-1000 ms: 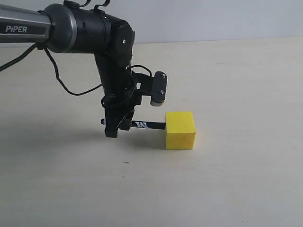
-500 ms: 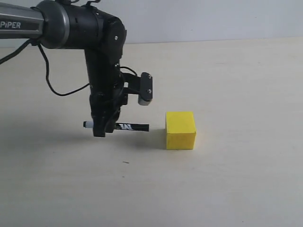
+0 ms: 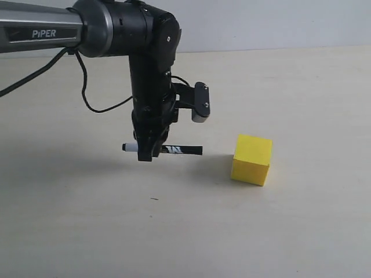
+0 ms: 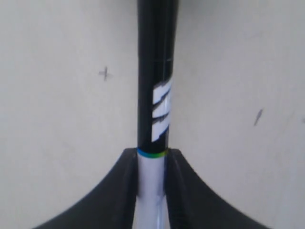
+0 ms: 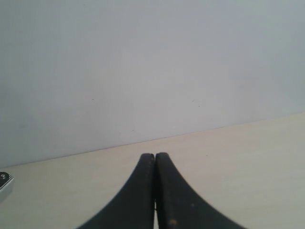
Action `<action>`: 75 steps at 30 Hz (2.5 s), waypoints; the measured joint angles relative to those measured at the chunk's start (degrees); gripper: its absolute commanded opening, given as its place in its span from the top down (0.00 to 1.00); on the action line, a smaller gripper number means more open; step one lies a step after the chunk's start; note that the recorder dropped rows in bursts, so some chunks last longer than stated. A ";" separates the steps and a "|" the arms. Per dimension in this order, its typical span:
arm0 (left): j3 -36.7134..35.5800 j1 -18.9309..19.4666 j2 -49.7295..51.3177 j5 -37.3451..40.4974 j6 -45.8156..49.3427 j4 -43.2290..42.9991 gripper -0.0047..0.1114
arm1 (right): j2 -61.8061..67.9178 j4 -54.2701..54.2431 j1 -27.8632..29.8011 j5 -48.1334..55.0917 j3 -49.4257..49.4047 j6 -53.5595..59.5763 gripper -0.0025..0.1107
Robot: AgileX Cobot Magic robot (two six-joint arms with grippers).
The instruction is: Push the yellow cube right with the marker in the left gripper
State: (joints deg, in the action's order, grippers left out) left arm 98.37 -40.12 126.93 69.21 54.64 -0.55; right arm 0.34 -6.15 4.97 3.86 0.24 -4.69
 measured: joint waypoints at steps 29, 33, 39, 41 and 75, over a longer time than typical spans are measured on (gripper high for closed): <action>1.51 -7.53 0.00 -4.71 -0.13 -2.04 0.96 | 0.00 0.00 0.00 0.00 0.00 0.00 0.98; 1.51 -5.74 0.00 -2.32 -1.85 -2.54 0.96 | 0.00 0.00 0.00 0.00 0.00 0.00 0.98; 1.51 -4.07 0.00 0.13 -3.29 -3.34 0.96 | 0.00 0.00 0.00 0.00 0.00 0.00 0.98; 1.51 -3.95 0.00 0.12 -3.52 -3.16 0.96 | 0.00 0.00 0.00 0.00 0.00 0.00 0.98; 1.92 -0.37 2.92 0.25 0.83 7.82 0.96 | 0.00 0.00 0.00 0.00 0.00 0.00 0.98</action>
State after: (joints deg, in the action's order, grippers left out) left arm 100.29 -40.48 129.85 69.47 55.47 7.26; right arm 0.34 -6.15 4.97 3.86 0.24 -4.69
